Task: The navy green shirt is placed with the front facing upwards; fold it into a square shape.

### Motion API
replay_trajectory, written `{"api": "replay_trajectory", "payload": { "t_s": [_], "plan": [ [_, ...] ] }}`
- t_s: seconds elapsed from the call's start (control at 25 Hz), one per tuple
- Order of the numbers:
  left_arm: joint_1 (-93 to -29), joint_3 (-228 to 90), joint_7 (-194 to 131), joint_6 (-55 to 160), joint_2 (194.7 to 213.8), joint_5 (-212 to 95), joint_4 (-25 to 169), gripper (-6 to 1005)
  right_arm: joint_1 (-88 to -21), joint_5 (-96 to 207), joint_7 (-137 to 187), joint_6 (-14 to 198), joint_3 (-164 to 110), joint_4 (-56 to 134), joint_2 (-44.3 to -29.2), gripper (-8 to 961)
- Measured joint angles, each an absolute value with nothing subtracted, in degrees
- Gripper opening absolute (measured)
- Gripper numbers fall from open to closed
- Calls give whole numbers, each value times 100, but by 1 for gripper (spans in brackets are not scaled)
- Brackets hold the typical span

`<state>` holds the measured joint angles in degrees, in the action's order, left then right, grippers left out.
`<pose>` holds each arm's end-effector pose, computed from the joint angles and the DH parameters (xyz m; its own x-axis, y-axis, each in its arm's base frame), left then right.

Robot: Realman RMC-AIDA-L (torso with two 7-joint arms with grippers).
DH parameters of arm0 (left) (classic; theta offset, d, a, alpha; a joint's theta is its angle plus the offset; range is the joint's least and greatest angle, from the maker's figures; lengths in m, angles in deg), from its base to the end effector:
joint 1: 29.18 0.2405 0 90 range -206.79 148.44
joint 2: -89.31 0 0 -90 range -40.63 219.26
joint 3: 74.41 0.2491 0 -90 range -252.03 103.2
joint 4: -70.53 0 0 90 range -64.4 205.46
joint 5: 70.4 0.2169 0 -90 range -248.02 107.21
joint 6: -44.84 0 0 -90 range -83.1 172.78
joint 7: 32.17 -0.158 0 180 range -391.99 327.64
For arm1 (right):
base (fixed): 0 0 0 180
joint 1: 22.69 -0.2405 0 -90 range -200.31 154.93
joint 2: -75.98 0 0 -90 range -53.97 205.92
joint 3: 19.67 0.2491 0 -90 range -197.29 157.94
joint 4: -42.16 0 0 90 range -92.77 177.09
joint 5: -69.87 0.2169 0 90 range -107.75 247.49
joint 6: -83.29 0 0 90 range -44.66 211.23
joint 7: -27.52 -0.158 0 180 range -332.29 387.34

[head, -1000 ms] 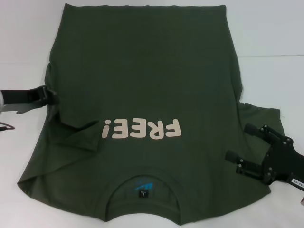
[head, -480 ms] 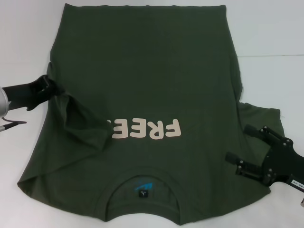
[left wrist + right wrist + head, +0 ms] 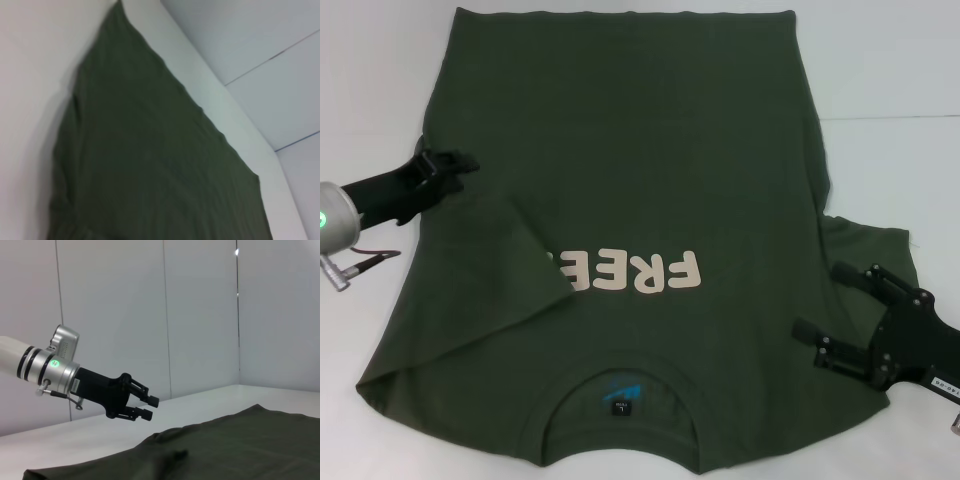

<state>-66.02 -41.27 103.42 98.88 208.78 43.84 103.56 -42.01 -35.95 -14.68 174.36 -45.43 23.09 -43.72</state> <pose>-0.2910 0.4253 0.0116 -0.1002 0.6548 0.7491 0.9932 0.0203 0.1150 0.3134 0.2684 -0.0246 0.7298 -0.0777 -0.6793 -0.4698 -0.7788 -0.4157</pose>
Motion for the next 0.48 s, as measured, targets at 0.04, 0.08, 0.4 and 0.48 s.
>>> {"api": "replay_trajectory", "payload": {
  "t_s": [0.04,0.08,0.4,0.48],
  "plan": [
    [-6618,-4124,10238,9863,20884,4306,10289,341,-4205,-3595,-1468,17436,-4543,2309,-4372,924],
    [-6629,-4123,10160,9840,20896,4237,10253,381,-4214,-3595,-1469,17435,-4543,2309,-4372,924],
    [-6419,-4139,9551,10300,20915,3590,10336,612,-4228,-3571,-1607,17429,-4496,2302,-4372,924],
    [-6303,-4197,9120,10877,20891,3585,10495,647,-4230,-3503,-1871,17437,-4486,2258,-4371,924]
  ]
}}
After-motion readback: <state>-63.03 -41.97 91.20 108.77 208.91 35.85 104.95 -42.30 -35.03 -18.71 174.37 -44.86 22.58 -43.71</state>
